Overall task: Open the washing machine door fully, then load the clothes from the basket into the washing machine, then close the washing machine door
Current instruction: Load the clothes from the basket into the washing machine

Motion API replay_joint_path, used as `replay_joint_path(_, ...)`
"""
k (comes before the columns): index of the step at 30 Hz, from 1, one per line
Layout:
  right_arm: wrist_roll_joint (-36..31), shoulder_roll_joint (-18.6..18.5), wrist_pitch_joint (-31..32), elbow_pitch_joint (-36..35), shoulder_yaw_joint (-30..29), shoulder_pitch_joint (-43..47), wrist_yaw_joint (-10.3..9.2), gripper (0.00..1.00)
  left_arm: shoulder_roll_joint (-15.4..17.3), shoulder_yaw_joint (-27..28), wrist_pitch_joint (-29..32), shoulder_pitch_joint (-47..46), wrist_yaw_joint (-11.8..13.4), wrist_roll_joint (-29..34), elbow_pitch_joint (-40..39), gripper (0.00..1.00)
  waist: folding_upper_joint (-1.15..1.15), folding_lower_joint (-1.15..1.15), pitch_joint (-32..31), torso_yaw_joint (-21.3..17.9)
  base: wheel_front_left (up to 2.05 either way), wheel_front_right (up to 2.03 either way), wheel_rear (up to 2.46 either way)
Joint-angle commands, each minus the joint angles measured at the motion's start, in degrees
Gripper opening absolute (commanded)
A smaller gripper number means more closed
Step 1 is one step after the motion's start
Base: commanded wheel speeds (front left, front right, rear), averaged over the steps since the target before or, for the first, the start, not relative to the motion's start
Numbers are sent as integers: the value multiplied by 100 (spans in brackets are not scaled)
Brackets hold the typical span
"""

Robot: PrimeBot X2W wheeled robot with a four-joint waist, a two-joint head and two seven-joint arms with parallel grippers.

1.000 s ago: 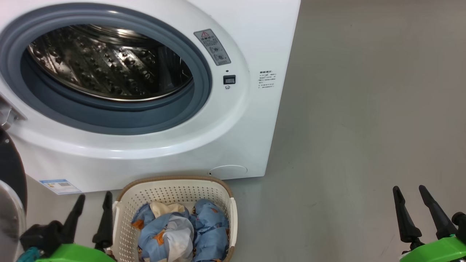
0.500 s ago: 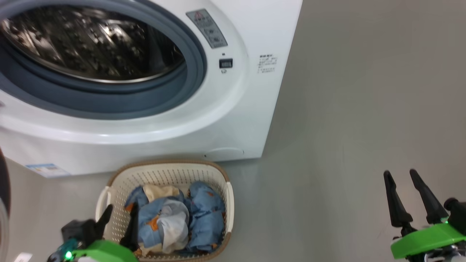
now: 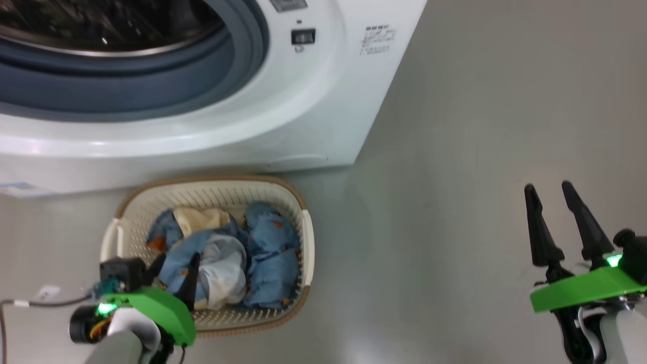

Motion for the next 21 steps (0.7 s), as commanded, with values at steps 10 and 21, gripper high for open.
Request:
replay_joint_path(10,-91,84,-69,-256,186,-420,16,100,324,-824,-17,-1061,-9,-677,1141,100,0,0,1017,-212,0,0,0)
replay_joint_path(21,-134,160,-69,-329,245,-622,16,100,521,-1677,412,-1538,-9,-1371,1536,100,0,0,1385,-289,0,0,0)
